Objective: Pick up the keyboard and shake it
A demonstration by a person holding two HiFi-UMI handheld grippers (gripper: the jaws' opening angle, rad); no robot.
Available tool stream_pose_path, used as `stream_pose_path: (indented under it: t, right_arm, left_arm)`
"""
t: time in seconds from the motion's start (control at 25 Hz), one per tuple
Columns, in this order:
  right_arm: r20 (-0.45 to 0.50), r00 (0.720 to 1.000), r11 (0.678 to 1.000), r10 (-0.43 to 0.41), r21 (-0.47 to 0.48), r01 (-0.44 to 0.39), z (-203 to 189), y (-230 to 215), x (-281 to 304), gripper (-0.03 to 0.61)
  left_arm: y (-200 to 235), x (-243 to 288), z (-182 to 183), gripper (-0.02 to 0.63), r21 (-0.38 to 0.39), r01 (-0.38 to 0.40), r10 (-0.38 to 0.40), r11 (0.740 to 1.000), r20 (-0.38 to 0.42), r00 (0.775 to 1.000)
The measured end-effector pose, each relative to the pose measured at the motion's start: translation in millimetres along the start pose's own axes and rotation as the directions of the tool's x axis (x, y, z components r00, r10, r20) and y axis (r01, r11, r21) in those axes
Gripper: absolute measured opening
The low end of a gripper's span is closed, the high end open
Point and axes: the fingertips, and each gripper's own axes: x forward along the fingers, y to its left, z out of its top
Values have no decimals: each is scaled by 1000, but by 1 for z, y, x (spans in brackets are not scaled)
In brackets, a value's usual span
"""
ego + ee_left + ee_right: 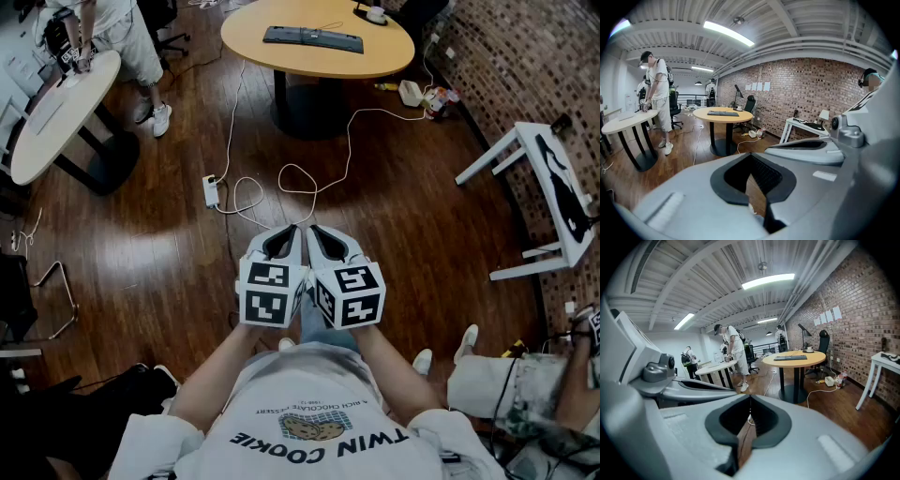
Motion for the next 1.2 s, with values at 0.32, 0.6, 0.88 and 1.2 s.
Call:
stream_pose_path:
  t: [0.32,0.6,0.88,1.2]
  right_arm:
    - [-33,999,1000,15,11,-15,54,-89,89,2]
    - [-43,998,999,48,11,-47,104,-167,157,2]
    - [-18,999,999,47,26,-47,144,-219,211,3]
    - [-16,1000,999,16,45,-16,172,-262,276,3]
  left_arm:
    - [32,112,64,8,10,-13,13,1000,-22,1000]
    - [50,208,123,8,12,-18,18,1000,-30,999]
    - [73,276,174,8,48,-24,24,999,-17,1000]
    - [107,347,207,8,50,16,-16,999,-9,1000]
